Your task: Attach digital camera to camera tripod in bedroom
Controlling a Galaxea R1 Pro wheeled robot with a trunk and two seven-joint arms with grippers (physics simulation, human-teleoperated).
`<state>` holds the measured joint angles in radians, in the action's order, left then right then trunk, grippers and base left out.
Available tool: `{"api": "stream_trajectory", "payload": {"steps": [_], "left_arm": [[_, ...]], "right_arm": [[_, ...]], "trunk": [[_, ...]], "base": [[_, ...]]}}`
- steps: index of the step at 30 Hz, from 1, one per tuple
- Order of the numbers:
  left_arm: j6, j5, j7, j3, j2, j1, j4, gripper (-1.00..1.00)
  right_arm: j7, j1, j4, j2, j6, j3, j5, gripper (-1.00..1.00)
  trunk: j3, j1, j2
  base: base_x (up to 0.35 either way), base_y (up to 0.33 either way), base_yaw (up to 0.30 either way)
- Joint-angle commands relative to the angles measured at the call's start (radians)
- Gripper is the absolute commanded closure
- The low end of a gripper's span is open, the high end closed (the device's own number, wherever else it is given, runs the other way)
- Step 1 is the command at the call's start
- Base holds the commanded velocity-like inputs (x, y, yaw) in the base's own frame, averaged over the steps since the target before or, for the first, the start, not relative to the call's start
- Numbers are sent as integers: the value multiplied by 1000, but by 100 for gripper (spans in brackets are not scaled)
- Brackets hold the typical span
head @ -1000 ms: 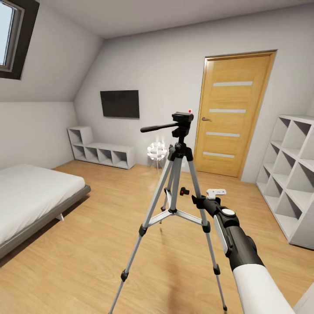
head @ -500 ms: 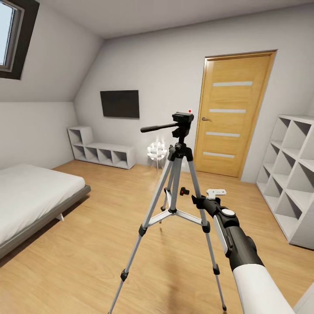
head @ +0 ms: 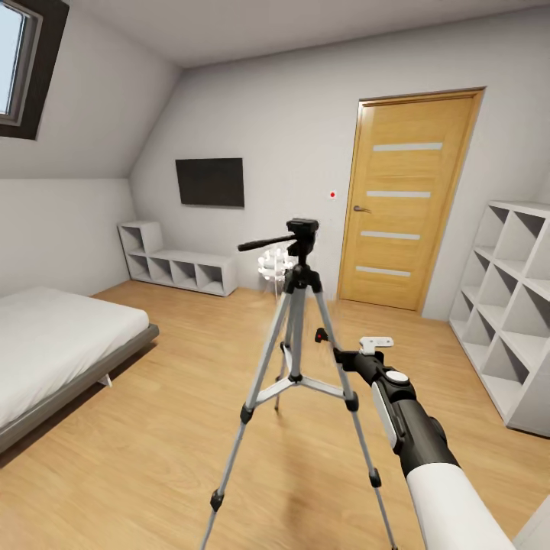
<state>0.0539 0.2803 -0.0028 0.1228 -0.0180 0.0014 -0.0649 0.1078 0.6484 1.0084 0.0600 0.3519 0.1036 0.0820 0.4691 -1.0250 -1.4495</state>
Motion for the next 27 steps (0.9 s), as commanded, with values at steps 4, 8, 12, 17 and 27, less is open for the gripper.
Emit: {"api": "stream_trajectory", "payload": {"steps": [4, 8, 12, 17, 27], "left_arm": [[1, 0, 0, 8, 0, 0, -1, -100], [1, 0, 0, 8, 0, 0, -1, -100], [1, 0, 0, 8, 0, 0, -1, -100], [1, 0, 0, 8, 0, 0, -1, -100], [1, 0, 0, 8, 0, 0, -1, -100]], "right_arm": [[9, 1, 1, 1, 3, 5, 9, -100], [9, 1, 1, 1, 1, 5, 10, -100], [9, 1, 1, 1, 0, 5, 13, -100], [9, 1, 1, 1, 1, 4, 15, -100], [9, 1, 1, 1, 0, 4, 16, -100]], "trunk": [[1, 0, -1], [1, 0, -1], [1, 0, -1], [1, 0, -1], [1, 0, -1]], "base": [[0, 0, 0], [0, 0, 0], [0, 0, 0], [0, 0, 0], [0, 0, 0]]}}
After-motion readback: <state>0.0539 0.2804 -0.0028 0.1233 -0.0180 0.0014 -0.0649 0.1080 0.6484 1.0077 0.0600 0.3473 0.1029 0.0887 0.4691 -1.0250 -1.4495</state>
